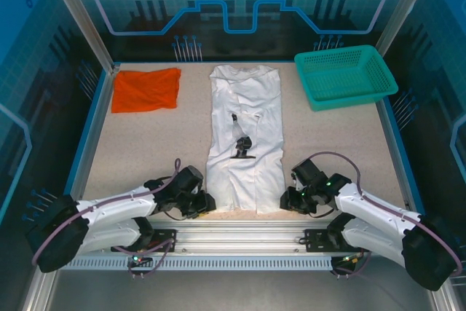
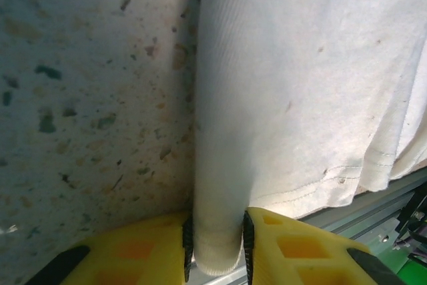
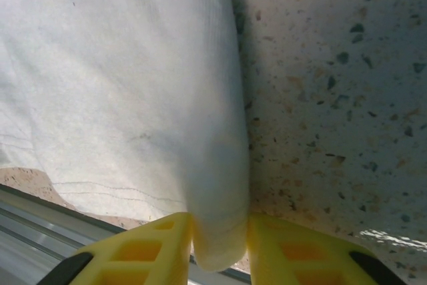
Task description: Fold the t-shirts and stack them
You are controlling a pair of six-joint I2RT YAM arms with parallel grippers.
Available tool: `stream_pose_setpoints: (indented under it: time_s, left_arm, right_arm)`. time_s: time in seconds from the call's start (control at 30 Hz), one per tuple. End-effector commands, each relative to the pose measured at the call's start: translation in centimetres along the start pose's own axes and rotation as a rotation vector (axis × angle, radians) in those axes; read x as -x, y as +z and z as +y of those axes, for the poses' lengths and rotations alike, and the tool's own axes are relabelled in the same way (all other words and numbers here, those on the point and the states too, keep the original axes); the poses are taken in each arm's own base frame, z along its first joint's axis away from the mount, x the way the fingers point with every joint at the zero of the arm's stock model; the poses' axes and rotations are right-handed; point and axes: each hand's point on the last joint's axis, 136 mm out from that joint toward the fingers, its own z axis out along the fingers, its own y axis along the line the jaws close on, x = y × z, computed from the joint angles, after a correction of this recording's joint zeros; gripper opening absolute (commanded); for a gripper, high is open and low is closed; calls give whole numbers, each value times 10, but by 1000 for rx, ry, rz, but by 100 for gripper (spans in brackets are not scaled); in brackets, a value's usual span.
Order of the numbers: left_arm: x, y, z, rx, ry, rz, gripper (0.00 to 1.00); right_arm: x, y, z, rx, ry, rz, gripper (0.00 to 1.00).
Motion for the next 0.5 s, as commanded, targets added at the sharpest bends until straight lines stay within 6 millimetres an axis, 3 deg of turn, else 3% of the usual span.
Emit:
stream_pose_setpoints:
  time_s: [0.0, 0.1, 0.17, 0.23, 0.47]
  left_arm:
    - [4, 8, -11, -23, 43, 3, 29]
    - [5, 12, -10, -17, 54, 8, 20]
    - [5, 11, -10, -12, 63, 7, 1]
    - [5, 9, -11, 0, 78, 10, 0]
    - [-14, -15, 7, 101, 142, 75, 0]
  right_arm:
    - [4, -2, 3, 7, 2, -6, 26]
    - [4, -2, 2, -2, 6, -5, 11]
    - [3, -3, 0, -9, 12, -3, 5]
    - [0, -3, -3, -20, 28, 8, 0]
    - [-36, -8, -21, -33, 152, 41, 0]
